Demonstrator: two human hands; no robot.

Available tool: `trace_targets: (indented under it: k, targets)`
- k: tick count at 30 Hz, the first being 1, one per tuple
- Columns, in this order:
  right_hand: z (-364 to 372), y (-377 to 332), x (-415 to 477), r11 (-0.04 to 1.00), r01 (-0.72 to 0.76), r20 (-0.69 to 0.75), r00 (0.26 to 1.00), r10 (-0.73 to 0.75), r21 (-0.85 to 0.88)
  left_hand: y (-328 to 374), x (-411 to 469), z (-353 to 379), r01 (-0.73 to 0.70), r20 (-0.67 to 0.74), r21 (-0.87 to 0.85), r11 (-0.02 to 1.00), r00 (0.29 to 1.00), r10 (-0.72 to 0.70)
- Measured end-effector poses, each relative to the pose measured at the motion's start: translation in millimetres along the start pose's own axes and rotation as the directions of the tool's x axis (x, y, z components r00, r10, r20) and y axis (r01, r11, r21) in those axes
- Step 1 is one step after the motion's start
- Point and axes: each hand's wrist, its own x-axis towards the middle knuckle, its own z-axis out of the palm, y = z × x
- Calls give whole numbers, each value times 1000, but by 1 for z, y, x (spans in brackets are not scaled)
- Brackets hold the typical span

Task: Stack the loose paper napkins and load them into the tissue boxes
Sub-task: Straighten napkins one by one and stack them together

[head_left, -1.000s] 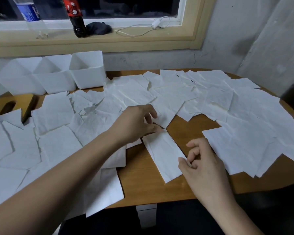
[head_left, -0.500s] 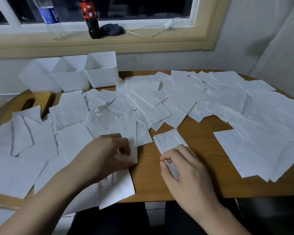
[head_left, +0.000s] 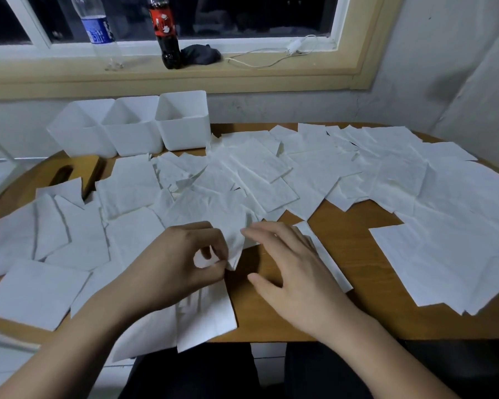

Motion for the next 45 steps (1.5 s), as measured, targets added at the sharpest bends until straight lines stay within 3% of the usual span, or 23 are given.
trace_targets:
  k: [3,6,10,16,21,27,31,39,45]
  targets:
    - [-3,2,12,1000,30,-19,999,-30,-1,10,-1,-11,20,86,-201,979,996,-3]
    - [-10,7,14,999,13,-29,1000,-11,50,13,3,-16,53,50,-365,929,998,-37]
    - [-27,13,6,926,-111,-32,991,131,360,18,14,-16,44,-65,-499,865,994,-88]
    - [-54,27,-13,781,-306,32,938,345,545,27,39,-5,23,-61,-482,876,996,-59]
    - [-57,41,-34,748,-361,26,908,419,557,27,77,19,102,-3,-486,868,993,-119]
    - [-41,61,-55,798,-442,-84,853,515,409,25,110,50,173,121,-268,948,982,-146]
    - [-36,63,-61,849,-474,-162,842,514,234,23,118,62,169,132,-101,980,979,-155]
    - [-34,63,-55,846,-521,-195,824,533,109,20,118,67,169,95,-51,984,982,-164]
    - [-30,59,-57,879,-476,-278,844,460,8,21,108,67,77,15,-10,997,997,-77]
